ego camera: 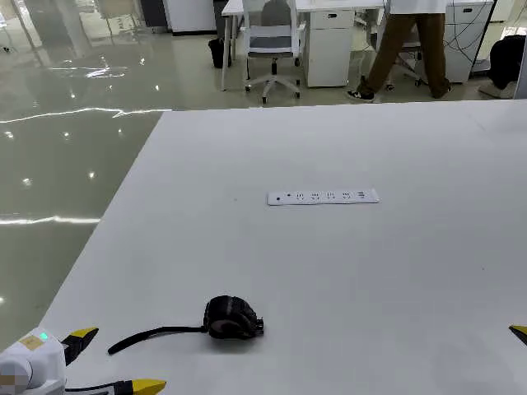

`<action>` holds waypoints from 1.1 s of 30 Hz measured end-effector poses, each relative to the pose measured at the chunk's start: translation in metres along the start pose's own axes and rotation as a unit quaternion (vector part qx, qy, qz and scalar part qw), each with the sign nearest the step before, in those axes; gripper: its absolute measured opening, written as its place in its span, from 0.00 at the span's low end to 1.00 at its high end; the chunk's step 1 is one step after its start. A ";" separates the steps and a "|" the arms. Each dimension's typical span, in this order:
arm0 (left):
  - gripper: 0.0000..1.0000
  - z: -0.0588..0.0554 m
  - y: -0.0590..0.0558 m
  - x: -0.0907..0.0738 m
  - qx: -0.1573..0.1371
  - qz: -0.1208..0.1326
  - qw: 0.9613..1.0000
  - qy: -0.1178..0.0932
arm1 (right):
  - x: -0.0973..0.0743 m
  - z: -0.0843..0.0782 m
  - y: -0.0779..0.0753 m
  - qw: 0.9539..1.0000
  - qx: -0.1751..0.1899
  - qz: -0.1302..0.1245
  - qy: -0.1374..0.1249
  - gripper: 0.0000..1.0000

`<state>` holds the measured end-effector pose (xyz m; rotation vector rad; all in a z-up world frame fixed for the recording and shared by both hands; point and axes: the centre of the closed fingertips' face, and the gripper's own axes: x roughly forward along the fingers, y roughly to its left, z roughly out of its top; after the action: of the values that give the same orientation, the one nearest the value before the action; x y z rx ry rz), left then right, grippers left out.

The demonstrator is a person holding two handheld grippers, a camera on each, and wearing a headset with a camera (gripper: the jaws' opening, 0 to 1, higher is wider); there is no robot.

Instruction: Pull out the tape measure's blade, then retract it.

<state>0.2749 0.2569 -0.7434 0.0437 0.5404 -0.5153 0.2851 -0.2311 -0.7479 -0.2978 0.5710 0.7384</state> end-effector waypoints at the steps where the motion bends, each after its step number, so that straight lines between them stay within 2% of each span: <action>1: 1.00 0.001 0.001 0.000 -0.001 -0.001 1.000 -0.002 | 0.000 0.000 0.000 1.000 0.000 0.000 0.000 1.00; 7: 1.00 0.001 0.002 -0.001 0.001 0.000 1.000 -0.001 | 0.000 -0.003 0.000 1.000 -0.005 0.001 0.005 1.00; 14: 1.00 -0.003 -0.001 0.001 0.003 -0.007 1.000 0.004 | -0.001 0.000 0.000 1.000 -0.011 0.003 0.005 1.00; 17: 1.00 -0.003 0.001 0.002 0.003 -0.007 1.000 0.004 | -0.001 0.001 0.000 1.000 -0.011 0.003 0.005 1.00; 28: 1.00 0.002 0.004 0.004 0.005 -0.004 1.000 0.003 | 0.003 -0.002 0.000 1.000 -0.011 0.003 0.006 1.00; 33: 1.00 0.003 -0.003 0.007 0.008 -0.014 1.000 0.008 | 0.006 0.001 -0.001 1.000 -0.015 0.005 0.002 1.00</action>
<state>0.2804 0.2509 -0.7442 0.0554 0.5541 -0.5467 0.2898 -0.2279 -0.7505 -0.3245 0.5650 0.7575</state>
